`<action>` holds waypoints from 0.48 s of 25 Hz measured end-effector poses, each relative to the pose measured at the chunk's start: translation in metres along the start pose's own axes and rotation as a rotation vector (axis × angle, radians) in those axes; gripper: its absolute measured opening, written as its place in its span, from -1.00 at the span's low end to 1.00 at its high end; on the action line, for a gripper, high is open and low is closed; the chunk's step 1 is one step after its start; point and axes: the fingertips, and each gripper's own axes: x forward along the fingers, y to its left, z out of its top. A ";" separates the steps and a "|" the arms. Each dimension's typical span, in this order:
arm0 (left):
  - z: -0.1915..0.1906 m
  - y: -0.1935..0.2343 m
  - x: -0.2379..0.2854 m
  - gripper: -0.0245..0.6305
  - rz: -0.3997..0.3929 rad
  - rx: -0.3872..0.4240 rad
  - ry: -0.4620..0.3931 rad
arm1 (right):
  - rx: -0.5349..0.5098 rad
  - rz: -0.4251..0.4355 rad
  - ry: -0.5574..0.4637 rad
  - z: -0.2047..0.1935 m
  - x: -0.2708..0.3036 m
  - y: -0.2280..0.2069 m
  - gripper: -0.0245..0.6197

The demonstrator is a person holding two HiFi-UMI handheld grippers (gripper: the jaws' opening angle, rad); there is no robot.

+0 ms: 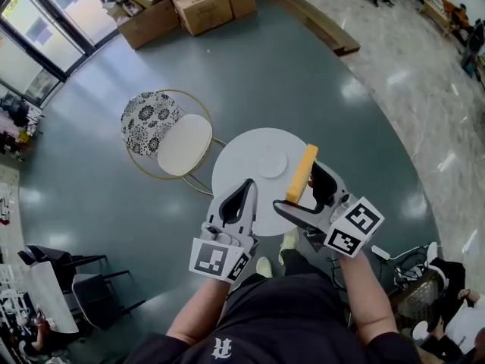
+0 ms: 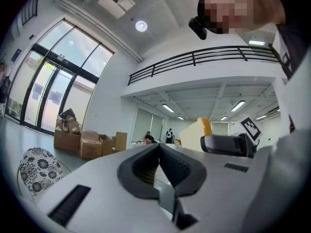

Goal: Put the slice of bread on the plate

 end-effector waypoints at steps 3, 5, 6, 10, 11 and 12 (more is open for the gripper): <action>-0.002 0.012 0.022 -0.91 0.045 0.006 0.010 | 0.026 0.032 0.032 0.000 0.013 -0.024 0.76; -0.005 0.018 0.034 -0.91 0.066 0.007 0.012 | 0.039 0.046 0.053 -0.002 0.019 -0.039 0.76; -0.007 0.020 0.039 -0.91 0.073 0.006 0.014 | 0.045 0.050 0.060 -0.003 0.022 -0.046 0.76; -0.017 0.032 0.051 -0.91 0.079 0.003 0.024 | 0.072 0.051 0.082 -0.011 0.035 -0.064 0.76; -0.019 0.036 0.053 -0.91 0.079 0.002 0.024 | 0.075 0.049 0.088 -0.014 0.039 -0.066 0.76; -0.020 0.040 0.055 -0.91 0.078 0.000 0.024 | 0.075 0.047 0.094 -0.017 0.043 -0.069 0.76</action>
